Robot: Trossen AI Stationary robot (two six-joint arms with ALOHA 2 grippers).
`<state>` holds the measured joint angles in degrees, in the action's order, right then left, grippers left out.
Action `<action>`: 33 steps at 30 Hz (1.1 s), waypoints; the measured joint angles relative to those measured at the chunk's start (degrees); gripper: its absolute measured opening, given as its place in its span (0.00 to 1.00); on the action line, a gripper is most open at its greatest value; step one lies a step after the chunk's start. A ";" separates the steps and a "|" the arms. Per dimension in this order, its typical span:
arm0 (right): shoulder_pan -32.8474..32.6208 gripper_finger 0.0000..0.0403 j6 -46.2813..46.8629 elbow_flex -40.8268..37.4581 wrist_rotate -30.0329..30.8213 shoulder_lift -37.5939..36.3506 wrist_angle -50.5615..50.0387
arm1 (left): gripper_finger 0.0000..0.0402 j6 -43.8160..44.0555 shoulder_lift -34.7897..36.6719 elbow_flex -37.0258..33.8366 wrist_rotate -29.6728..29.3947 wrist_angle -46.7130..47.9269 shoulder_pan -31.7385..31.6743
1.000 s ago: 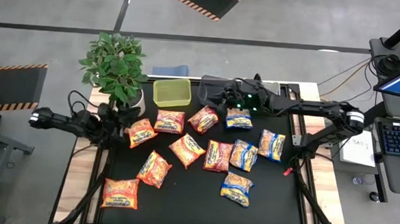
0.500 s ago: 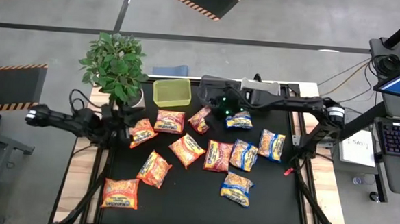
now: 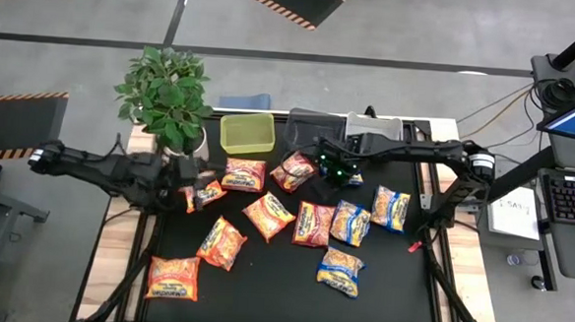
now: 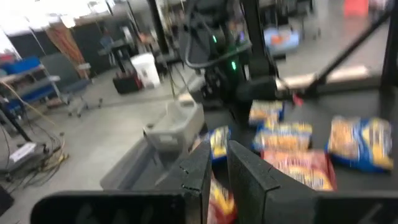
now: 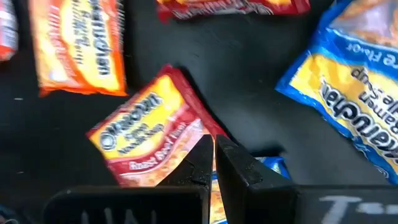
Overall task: Sort Maruchan noodles
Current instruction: Put the top right red noodle pack into the black bin
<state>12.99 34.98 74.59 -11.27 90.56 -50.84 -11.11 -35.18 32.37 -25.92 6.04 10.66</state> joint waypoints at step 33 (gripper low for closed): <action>0.00 0.02 -15.55 -21.01 17.40 1.81 59.25 | 0.09 -6.37 -22.26 1.76 0.01 -14.91 0.00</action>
<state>12.99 19.43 53.57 6.14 92.38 8.41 -17.48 -57.44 34.13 -25.91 -8.88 10.66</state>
